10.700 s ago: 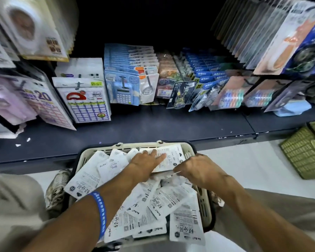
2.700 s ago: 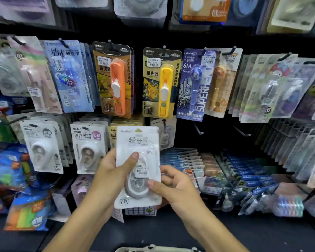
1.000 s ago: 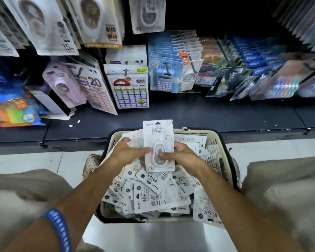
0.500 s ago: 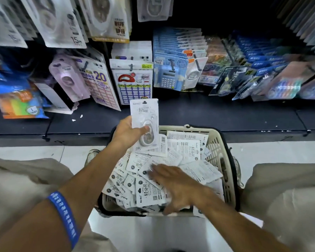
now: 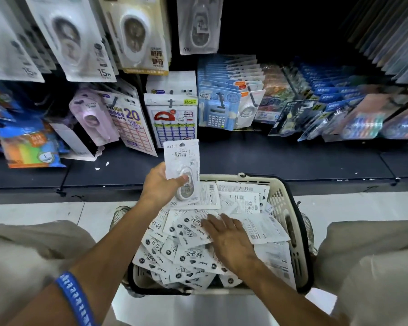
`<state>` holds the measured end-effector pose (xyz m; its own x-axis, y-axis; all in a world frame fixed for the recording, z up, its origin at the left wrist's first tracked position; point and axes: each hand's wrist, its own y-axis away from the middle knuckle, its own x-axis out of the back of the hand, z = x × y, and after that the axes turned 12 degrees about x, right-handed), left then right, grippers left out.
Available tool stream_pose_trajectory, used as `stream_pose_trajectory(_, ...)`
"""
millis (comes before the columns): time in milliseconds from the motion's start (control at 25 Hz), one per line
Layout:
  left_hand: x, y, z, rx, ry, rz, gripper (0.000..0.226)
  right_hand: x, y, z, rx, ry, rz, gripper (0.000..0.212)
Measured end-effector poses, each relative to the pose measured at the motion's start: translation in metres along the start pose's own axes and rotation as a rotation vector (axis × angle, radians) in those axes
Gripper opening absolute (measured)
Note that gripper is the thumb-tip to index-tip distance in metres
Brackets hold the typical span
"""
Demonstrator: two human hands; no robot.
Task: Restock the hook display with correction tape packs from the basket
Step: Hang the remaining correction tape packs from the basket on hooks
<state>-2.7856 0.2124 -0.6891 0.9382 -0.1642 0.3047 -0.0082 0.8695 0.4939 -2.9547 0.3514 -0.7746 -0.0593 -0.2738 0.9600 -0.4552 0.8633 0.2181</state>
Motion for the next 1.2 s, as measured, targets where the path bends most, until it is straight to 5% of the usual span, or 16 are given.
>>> stream_pose_trajectory(120,0.004,-0.002,0.004,-0.048,-0.026,0.074,0.029,0.035,-0.015,0.02,-0.029,-0.27,0.221,0.038)
stream_pose_trajectory(280,0.02,-0.01,0.016,-0.084,0.115,0.194,0.026,0.117,-0.007,0.084,-0.176,-1.189,0.336,0.018)
stream_pose_trajectory(400,0.017,-0.004,0.019,-0.012,0.177,0.051,0.029,0.152,0.001,0.098,-0.191,-1.755,0.565,0.02)
stream_pose_trajectory(480,0.004,0.003,0.02,0.096,0.223,-0.127,0.024,0.153,-0.004,0.088,-0.256,-1.903,0.58,0.02)
stream_pose_trajectory(600,-0.017,0.019,0.023,0.265,0.41,-0.471,0.044,0.131,-0.026,0.055,-0.494,-1.818,0.67,0.018)
stream_pose_trajectory(680,-0.029,0.029,0.018,0.291,0.322,-0.62,0.063,0.115,-0.04,0.029,-0.579,-1.708,0.79,0.008)
stream_pose_trajectory(880,-0.027,0.025,0.007,0.287,0.146,-0.379,0.058,0.093,-0.026,0.052,-0.682,-1.645,0.753,0.019)
stream_pose_trajectory(1040,-0.011,0.012,0.003,0.262,0.225,-0.219,0.071,0.031,0.027,0.086,-0.607,-0.415,-0.181,0.076)
stream_pose_trajectory(1080,-0.01,0.01,0.001,0.255,0.219,-0.199,0.074,0.016,0.037,0.087,-0.606,-0.337,-0.213,0.074)
stream_pose_trajectory(1200,-0.007,0.003,-0.005,0.218,0.185,-0.14,0.076,0.026,0.035,0.094,-0.719,-0.357,0.065,0.036)
